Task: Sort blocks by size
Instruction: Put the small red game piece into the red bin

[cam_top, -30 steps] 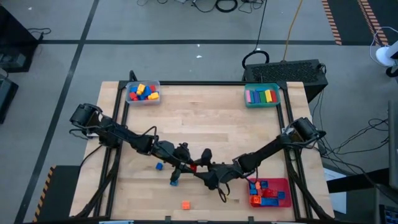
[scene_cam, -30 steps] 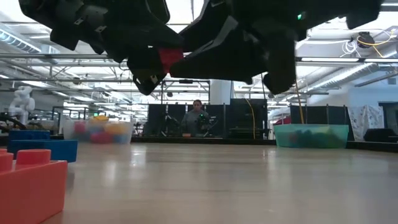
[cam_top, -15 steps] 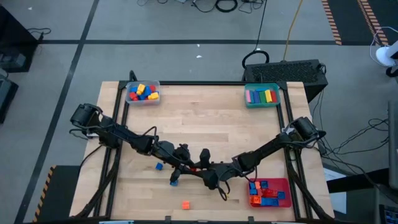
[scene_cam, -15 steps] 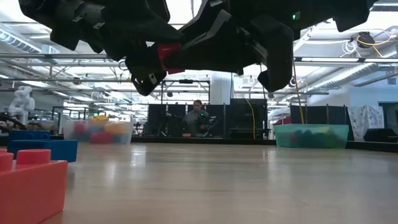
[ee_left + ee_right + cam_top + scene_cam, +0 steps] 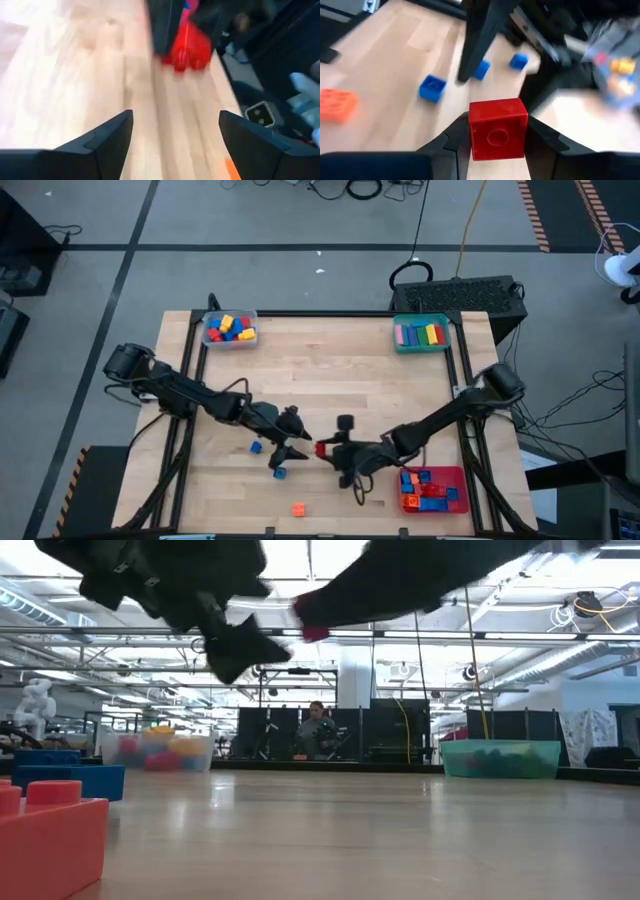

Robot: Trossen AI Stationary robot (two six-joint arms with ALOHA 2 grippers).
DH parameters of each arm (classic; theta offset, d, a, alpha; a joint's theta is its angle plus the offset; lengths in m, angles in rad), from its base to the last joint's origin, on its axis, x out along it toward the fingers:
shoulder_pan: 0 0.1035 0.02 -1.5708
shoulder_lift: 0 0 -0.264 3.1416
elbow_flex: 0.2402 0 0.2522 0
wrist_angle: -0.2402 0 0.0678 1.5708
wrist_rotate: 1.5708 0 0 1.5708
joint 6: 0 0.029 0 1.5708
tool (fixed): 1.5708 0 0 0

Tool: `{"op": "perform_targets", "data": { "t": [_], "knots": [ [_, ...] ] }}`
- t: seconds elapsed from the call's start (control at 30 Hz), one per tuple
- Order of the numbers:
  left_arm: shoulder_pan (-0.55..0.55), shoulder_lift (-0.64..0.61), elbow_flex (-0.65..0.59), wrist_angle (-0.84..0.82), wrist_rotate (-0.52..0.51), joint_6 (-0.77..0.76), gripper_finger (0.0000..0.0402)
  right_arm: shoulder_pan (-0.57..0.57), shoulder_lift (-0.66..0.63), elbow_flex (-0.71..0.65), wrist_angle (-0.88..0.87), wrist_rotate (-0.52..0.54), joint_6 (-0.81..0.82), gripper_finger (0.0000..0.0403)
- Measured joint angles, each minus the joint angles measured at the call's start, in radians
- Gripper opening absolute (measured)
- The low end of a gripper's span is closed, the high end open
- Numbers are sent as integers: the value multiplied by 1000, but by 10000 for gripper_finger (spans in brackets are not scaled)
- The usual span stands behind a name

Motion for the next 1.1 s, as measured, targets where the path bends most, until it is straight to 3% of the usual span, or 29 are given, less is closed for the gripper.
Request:
{"op": "perform_targets", "data": {
  "t": [0.2, 0.33, 0.53, 0.7, 0.83, 0.93, 1.1],
  "knots": [
    [-51, -137, 0, -304, -220, 5, 296, 91, -174, 0, -374, -71, 394, 131],
    [-112, -207, 0, -475, -347, -134, 297, 177, -243, 0, -514, -169, 614, 132],
    [-202, -237, 0, -664, -414, -431, 297, 321, -273, 0, -583, -305, 953, 133],
    [-254, -213, -1, -819, -429, -599, 297, 442, -273, 0, -680, -308, 1233, 133],
    [-281, -207, -2, -885, -429, -685, 297, 510, -273, 0, -829, -297, 1484, 133],
    [-288, -207, -2, -887, -411, -694, 297, 539, -273, 0, -959, -346, 1647, 134],
    [-291, -207, -2, -910, -386, -728, 297, 560, -267, 0, -1069, -341, 1719, 149]
  ]
}}
